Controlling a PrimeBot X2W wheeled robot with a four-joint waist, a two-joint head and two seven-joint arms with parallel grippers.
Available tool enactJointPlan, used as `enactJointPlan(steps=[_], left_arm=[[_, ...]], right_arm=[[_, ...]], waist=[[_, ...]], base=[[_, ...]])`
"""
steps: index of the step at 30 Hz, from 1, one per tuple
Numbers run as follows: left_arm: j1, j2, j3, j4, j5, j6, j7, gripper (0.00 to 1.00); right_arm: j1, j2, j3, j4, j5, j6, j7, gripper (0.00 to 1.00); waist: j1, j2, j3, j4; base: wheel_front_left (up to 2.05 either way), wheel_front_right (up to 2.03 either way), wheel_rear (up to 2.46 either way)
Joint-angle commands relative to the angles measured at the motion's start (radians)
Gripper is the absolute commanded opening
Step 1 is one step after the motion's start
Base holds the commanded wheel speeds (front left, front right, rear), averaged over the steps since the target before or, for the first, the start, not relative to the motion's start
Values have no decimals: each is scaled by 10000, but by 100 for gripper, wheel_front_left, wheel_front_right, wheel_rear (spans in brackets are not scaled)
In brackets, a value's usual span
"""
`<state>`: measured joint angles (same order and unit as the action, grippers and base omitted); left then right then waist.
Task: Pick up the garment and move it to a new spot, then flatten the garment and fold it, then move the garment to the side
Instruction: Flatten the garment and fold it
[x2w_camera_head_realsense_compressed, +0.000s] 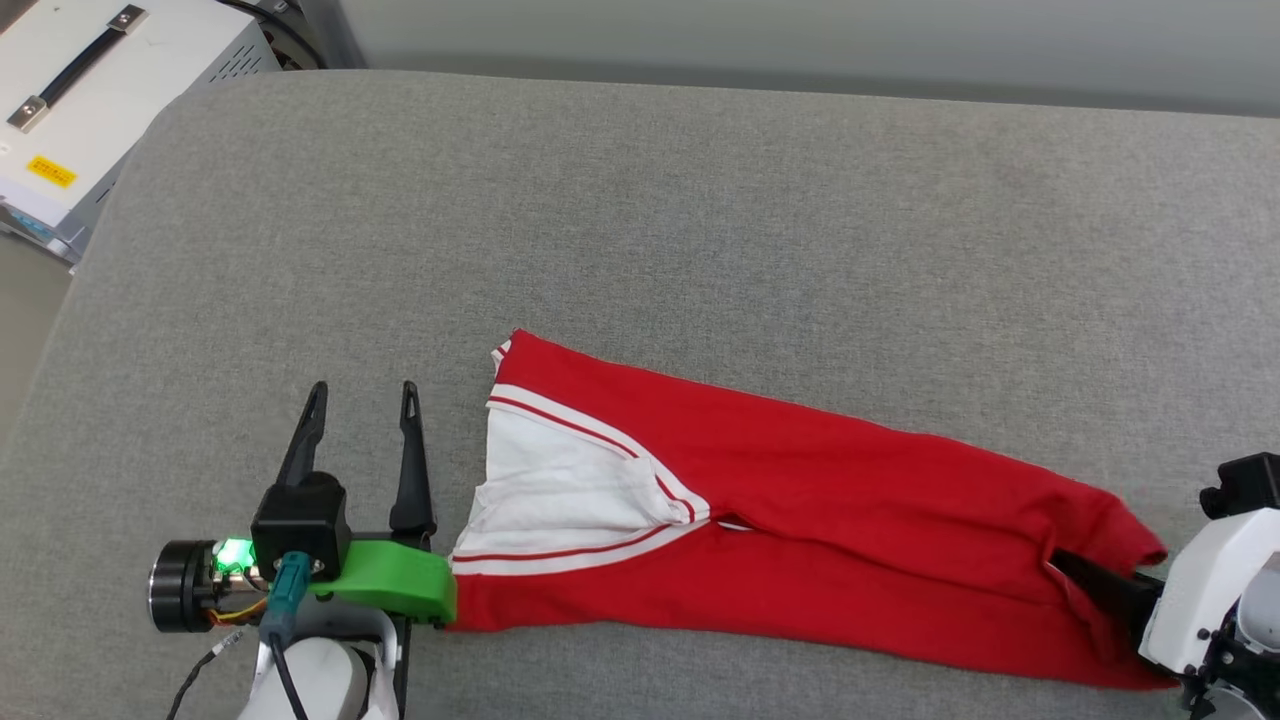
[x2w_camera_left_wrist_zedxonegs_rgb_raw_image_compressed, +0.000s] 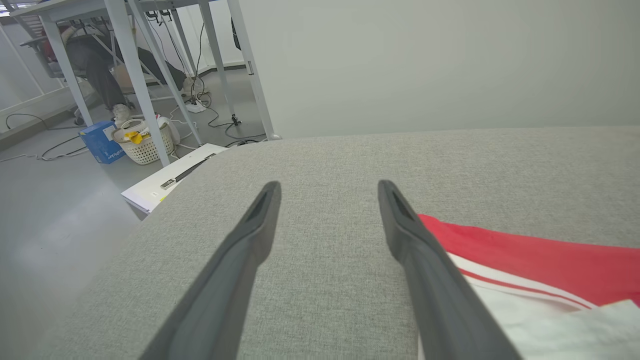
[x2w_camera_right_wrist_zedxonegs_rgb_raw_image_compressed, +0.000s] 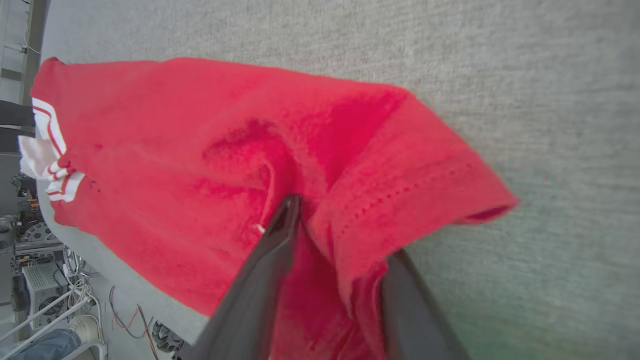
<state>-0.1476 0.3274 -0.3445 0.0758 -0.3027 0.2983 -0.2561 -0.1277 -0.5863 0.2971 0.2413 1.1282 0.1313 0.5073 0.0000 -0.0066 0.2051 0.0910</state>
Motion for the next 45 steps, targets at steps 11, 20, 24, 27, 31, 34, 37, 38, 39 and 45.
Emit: enactJointPlan(steps=[11, 20, 24, 27, 31, 34, 37, 38, 39, 45], left_arm=[[691, -1000, 1027, 93, 1258, -1256, -56, 100], [926, -1333, 1503, 176, 1854, -1785, -57, 100], [938, -1433, 1646, 272, 2014, -1974, -57, 100], [937, -1508, 1729, 321, 2118, -2098, -57, 100], [994, -1582, 1836, 343, 2225, -2220, -57, 100], [1029, -1646, 1876, 358, 2296, -2305, -57, 100], [1008, -1741, 1886, 364, 2359, -2396, -57, 100], [986, -1770, 1883, 360, 2378, -2423, -57, 100], [962, -1800, 1891, 358, 2399, -2450, -57, 100], [803, -1984, 1880, 390, 2512, -2581, -57, 100]], right_arm=[[-597, -729, 263, 653, -243, -6, -391, 0], [-1230, -2153, -168, 1826, -1028, -6, 5, 0], [-1375, -2335, -53, 1886, -1044, -6, 459, 0], [-1414, -2207, 90, 1234, -682, -6, 770, 0], [-1419, -1838, 273, -376, 135, -6, 1211, 0], [-1451, -1596, 477, -1457, 447, -6, 1642, 0], [-1625, -1371, 825, -2297, 302, -6, 2045, 0], [-1715, -1293, 940, -2488, 202, -6, 2125, 0], [-1849, -1153, 1085, -2664, 80, -6, 2204, 0], [-2911, -390, 2321, -2883, -988, -6, 2511, 0]], waist=[[0, 66, -334, -93], [0, 66, -566, -197], [0, 66, -656, -227], [0, 66, -737, -224], [0, 66, -836, -225], [0, 66, -865, -187], [0, 66, -808, -78], [0, 66, -762, -31], [0, 66, -718, 10], [0, 66, -376, 295]], base=[[0, 0, 0], [0, 0, 0], [0, 0, 0], [0, 0, 0], [0, 0, 0], [0, 0, 0], [0, 0, 0], [0, 0, 0], [0, 0, 0], [0, 0, 0]])
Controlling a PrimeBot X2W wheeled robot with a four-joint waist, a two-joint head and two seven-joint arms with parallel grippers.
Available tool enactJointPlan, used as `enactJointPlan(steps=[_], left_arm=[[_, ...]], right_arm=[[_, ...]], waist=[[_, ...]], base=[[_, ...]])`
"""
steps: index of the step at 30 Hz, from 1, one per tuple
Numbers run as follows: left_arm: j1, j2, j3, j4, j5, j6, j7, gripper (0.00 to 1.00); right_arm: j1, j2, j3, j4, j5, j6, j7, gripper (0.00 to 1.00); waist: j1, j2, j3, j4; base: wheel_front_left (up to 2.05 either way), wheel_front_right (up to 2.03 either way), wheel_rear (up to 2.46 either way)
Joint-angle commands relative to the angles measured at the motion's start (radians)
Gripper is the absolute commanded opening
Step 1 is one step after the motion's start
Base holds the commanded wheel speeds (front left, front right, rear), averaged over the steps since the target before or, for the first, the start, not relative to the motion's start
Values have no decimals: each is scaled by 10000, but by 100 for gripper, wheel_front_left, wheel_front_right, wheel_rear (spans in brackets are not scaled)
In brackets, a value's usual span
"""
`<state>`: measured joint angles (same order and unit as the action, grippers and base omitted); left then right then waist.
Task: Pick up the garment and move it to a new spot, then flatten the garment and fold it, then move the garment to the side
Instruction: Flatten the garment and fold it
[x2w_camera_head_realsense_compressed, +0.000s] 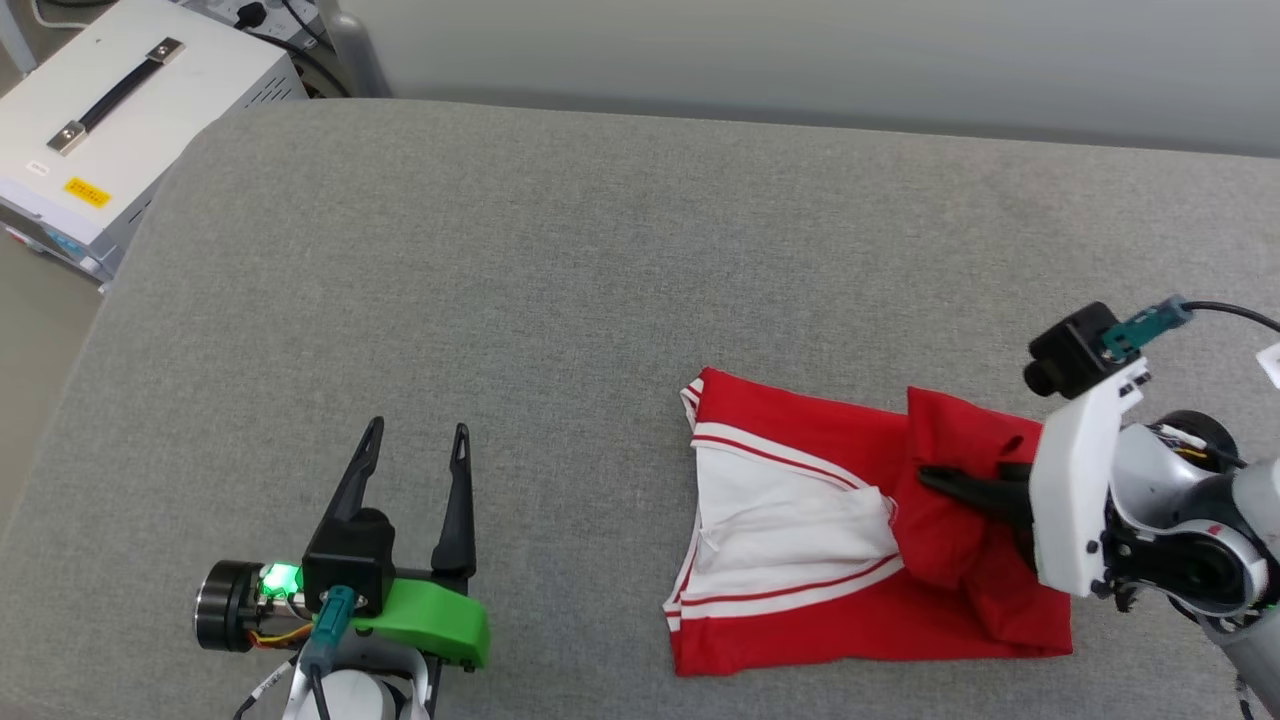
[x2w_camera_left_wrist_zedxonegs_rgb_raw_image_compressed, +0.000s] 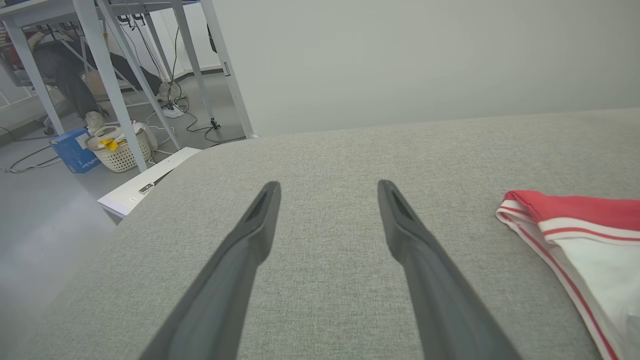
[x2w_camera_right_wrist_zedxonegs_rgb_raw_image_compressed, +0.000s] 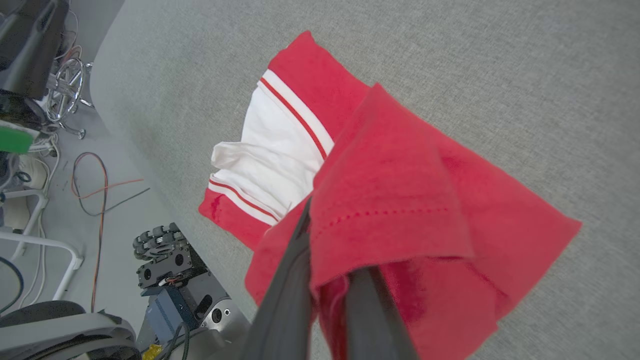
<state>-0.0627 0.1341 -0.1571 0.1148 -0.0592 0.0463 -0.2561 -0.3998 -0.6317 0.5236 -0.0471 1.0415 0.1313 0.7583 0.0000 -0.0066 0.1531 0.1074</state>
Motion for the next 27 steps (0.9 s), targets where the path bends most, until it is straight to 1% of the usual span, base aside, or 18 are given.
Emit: enactJointPlan(steps=[1, 6, 9, 13, 16, 19, 21, 22, 23, 24, 25, 27], left_arm=[[-73, -75, 7, 9, 89, -74, -57, 100], [-307, -208, -12, 19, 157, -151, -57, 100], [-423, -254, 15, 15, 186, -169, -57, 100], [-601, -329, 8, 11, 234, -186, -57, 100], [-721, -387, -12, 20, 258, -199, -57, 100], [-798, -438, -42, 69, 278, -207, -57, 100], [-807, -469, -62, 124, 290, -210, -57, 100], [-792, -476, -63, 152, 292, -213, -57, 100], [-755, -480, -53, 191, 294, -216, -57, 100], [-708, -480, -39, 222, 294, -218, -57, 100], [-656, -477, -23, 253, 292, -219, -57, 100], [-521, -460, 39, 316, 285, -213, -57, 100]], right_arm=[[-373, 189, 249, 76, -313, -6, -45, 0], [-1306, 871, 1448, 837, -1090, -6, -207, 0], [-1710, 1272, 2009, 1389, -1256, -6, -365, 0], [-2190, 1737, 2719, 2316, -1686, -6, -812, 0], [-2319, 2137, 3118, 3145, -1750, -6, -1181, 0], [-2390, 2204, 3657, 3781, -1986, -6, -1435, 0], [-2378, 2238, 3785, 4054, -1870, -6, -1791, 0], [-2392, 2214, 3817, 4102, -1842, -6, -1974, 12], [-2410, 2156, 3869, 4097, -1804, -6, -2190, 32], [-2420, 2086, 3890, 4038, -1764, -6, -2380, 62], [-2423, 1997, 3891, 3935, -1731, -6, -2598, 100], [-2390, 1691, 3845, 3494, -1688, -6, -3191, 100]], waist=[[0, 66, 195, 162], [0, 66, 524, 347], [0, 66, 702, 388], [0, 66, 958, 445], [0, 66, 1116, 474], [0, 66, 1160, 499], [0, 66, 1106, 498], [0, 66, 1053, 486], [0, 66, 959, 459], [0, 66, 880, 436], [0, 66, 782, 413], [0, 66, 514, 330]], base=[[0, 0, 0], [0, 0, 0], [0, 0, 0], [0, 0, 0], [0, 0, 0], [0, 0, 0], [0, 0, 0], [0, 0, 0], [0, 0, 0], [0, 0, 0], [0, 0, 0], [0, 0, 0]])
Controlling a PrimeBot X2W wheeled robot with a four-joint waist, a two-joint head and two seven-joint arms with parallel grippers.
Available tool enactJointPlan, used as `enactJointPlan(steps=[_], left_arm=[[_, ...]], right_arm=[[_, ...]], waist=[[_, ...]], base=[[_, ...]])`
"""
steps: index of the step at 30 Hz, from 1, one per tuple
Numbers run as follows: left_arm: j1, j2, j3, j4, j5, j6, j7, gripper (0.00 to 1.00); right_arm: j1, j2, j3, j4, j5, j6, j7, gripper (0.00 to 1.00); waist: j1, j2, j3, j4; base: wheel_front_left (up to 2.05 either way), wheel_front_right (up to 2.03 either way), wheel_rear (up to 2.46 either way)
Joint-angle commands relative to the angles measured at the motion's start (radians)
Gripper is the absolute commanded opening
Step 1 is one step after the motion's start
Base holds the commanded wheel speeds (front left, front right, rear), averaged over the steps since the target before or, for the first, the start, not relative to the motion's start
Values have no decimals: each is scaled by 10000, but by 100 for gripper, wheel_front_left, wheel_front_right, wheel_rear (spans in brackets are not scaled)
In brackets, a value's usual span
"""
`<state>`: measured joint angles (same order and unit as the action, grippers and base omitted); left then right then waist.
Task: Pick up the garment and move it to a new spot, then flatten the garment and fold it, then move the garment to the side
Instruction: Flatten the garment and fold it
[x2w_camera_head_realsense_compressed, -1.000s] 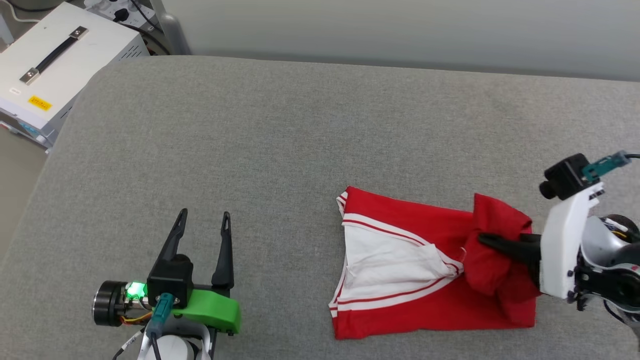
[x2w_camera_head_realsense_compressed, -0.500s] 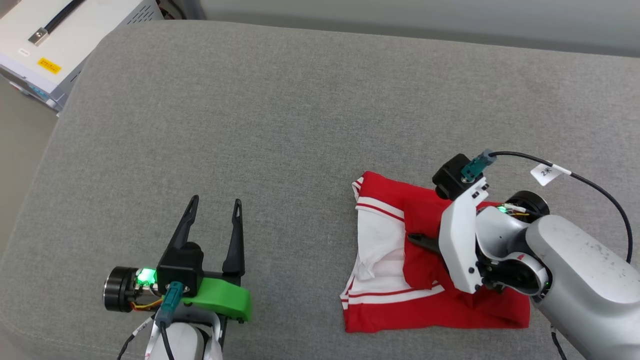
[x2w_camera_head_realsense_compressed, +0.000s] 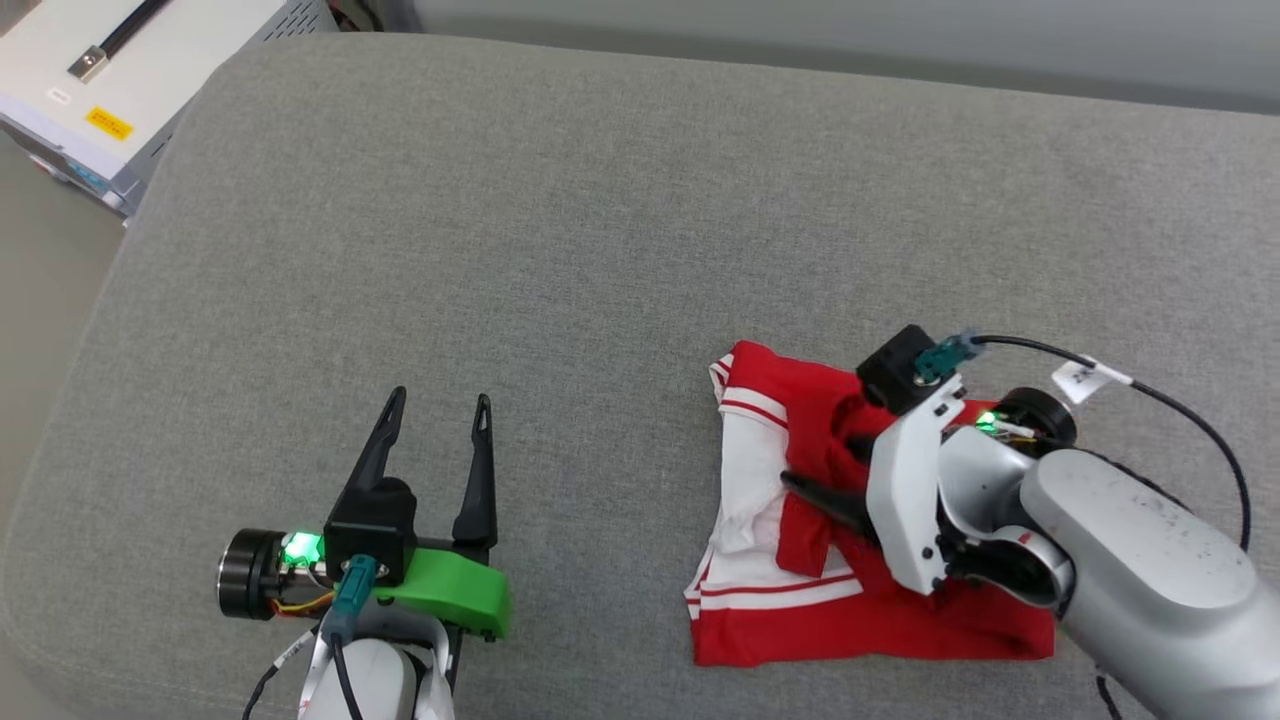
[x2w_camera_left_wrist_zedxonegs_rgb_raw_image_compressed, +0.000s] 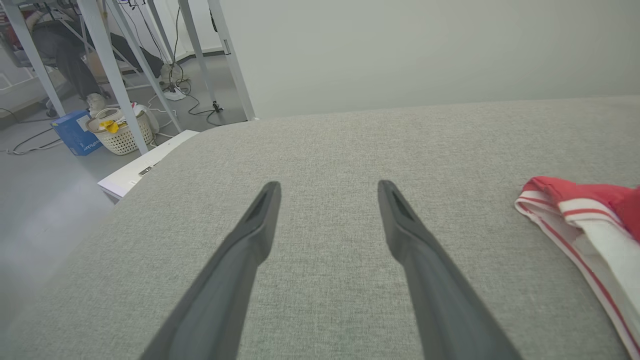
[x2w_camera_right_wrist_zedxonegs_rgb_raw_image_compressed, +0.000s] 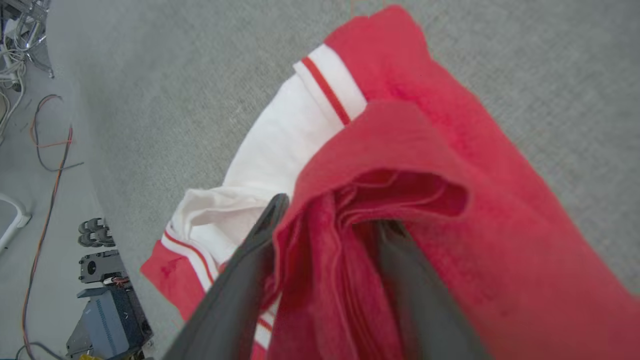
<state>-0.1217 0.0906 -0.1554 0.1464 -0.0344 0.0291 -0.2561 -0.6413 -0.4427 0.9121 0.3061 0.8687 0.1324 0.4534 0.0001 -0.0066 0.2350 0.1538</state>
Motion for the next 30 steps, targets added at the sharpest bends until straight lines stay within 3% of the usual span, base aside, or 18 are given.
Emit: enactJointPlan(steps=[1, 7, 11, 16, 22, 30], left_arm=[[131, -16, 49, 9, 35, -35, -57, 100], [546, 74, 216, -20, 34, -23, -57, 100], [726, 90, 270, -101, 48, -17, -57, 100], [902, 76, 271, -210, 77, -5, -57, 100], [1032, 97, 234, -306, 123, -29, -57, 100], [1427, 171, 237, -520, 146, 5, -57, 100]], right_arm=[[63, -347, -109, -259, 59, -17, -397, 100], [508, -1302, -1219, -1702, -341, -17, -2139, 100], [1004, -1394, -2869, -1878, -1706, -17, -3720, 100], [2121, -630, -5150, -1789, -3807, -17, -5480, 100], [3658, 645, -7384, -1851, -5749, -17, -6737, 100], [5540, 2215, -8710, -2453, -7168, -17, -7130, 100]], waist=[[-1, 66, -403, -175], [-1, 66, -957, -588], [-1, 66, -1210, -903], [-1, 66, -1483, -1263], [-1, 66, -1731, -1467], [-1, 66, -2050, -1572]], base=[[0, 0, 0], [0, 0, 0], [0, 0, 0], [0, 0, 0], [0, 0, 0], [0, 0, 0]])
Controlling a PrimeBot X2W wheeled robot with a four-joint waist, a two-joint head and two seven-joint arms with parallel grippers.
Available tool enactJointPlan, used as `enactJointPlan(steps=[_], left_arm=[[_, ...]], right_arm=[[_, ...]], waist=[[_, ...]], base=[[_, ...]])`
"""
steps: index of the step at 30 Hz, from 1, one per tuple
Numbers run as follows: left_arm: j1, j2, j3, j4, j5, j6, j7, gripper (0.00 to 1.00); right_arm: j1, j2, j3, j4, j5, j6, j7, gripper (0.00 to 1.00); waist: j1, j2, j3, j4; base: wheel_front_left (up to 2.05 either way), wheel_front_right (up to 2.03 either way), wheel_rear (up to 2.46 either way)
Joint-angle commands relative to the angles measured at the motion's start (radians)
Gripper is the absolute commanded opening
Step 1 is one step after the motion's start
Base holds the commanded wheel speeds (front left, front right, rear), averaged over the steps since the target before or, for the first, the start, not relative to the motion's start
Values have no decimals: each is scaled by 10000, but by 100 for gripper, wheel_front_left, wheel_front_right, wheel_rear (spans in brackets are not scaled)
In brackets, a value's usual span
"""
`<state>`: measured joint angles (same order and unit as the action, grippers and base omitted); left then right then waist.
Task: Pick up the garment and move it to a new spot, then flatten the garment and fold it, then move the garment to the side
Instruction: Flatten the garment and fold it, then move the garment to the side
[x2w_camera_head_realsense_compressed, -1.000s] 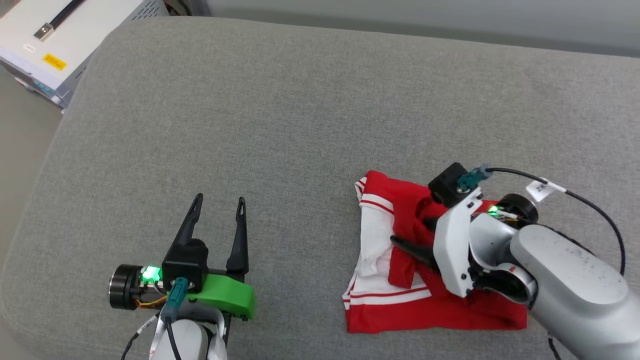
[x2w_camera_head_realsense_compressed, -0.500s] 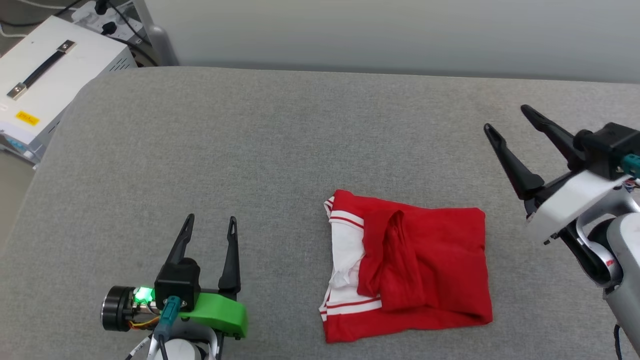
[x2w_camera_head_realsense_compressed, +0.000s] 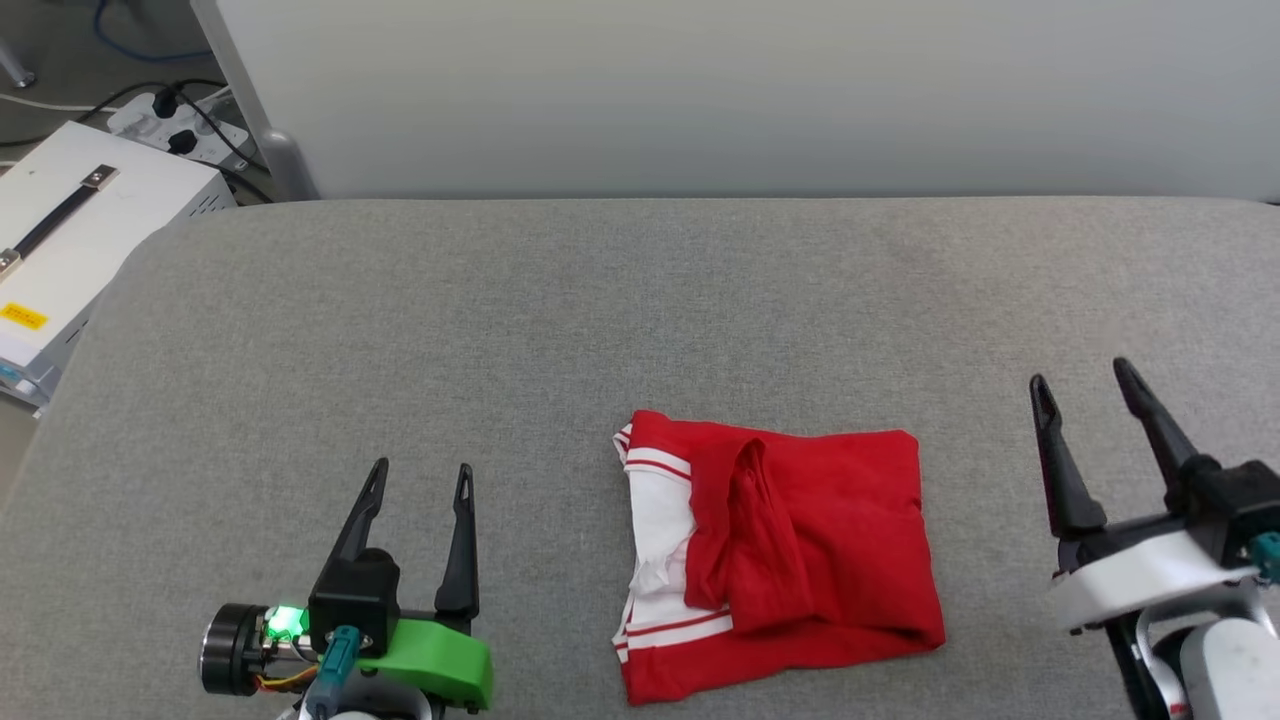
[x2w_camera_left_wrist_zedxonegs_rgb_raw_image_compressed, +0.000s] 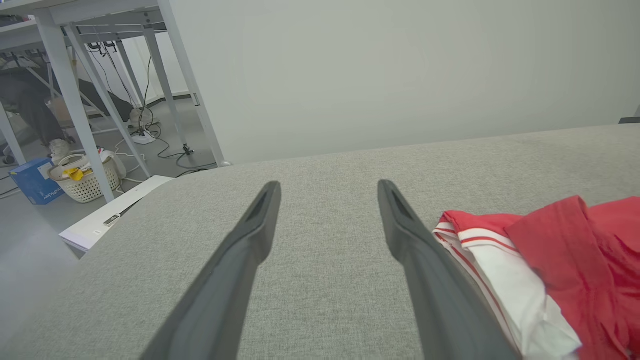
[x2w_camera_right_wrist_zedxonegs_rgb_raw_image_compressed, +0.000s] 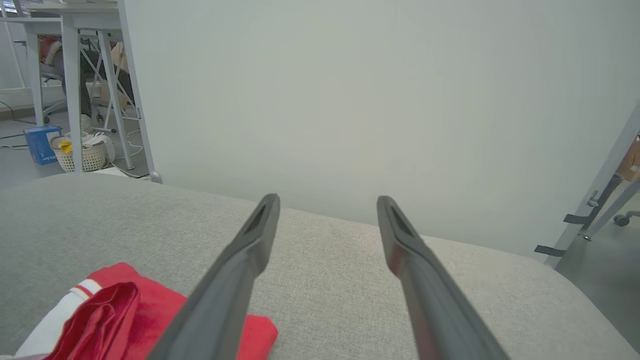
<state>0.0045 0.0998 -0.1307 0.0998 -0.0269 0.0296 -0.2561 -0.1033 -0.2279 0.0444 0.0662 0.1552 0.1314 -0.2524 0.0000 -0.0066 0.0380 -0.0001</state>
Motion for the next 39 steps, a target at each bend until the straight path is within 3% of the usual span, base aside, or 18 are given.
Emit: enactJointPlan(steps=[1, 11, 21, 26, 30, 34, 37, 38, 39], left_arm=[[219, 85, -11, -81, 69, 2, -57, 100], [667, 81, -69, -156, -21, -44, -57, 100], [718, 27, 19, -89, -142, -58, -57, 100], [633, 14, 55, -107, -142, -67, -57, 100], [517, 0, 66, -107, -136, -89, -57, 100], [410, -17, 83, -111, -130, -98, -57, 100], [278, -31, 95, -112, -125, -110, -57, 100], [164, -53, 101, -132, -122, -115, -57, 100], [125, -62, 100, -140, -120, -117, -57, 100]], right_arm=[[348, 223, -104, -108, -74, -7, -79, 100], [1980, 1278, -614, -642, -161, -7, -91, 100], [2263, 1436, -595, -714, -127, -7, -92, 100], [1727, 1211, -650, -960, -80, -7, -92, 100], [738, 556, -576, -1134, 52, -7, -93, 100], [-439, -655, 557, -827, 525, -7, 637, 100], [-1357, -1603, 1821, -547, 1435, -7, 2388, 100], [-2073, -2370, 2874, -457, 2488, -7, 4160, 100], [-2289, -2609, 3204, -427, 2924, -7, 4808, 100]], waist=[[0, 66, -110, -32], [0, 66, -350, 43], [0, 66, -383, 96], [0, 66, -277, 140], [0, 66, -137, 181], [0, 66, 50, 189], [0, 66, 231, 206], [0, 66, 408, 237], [0, 66, 479, 252]], base=[[0, 0, 0], [0, 0, 0], [0, 0, 0], [0, 0, 0], [0, 0, 0], [0, 0, 0], [0, 0, 0], [0, 0, 0], [0, 0, 0]])
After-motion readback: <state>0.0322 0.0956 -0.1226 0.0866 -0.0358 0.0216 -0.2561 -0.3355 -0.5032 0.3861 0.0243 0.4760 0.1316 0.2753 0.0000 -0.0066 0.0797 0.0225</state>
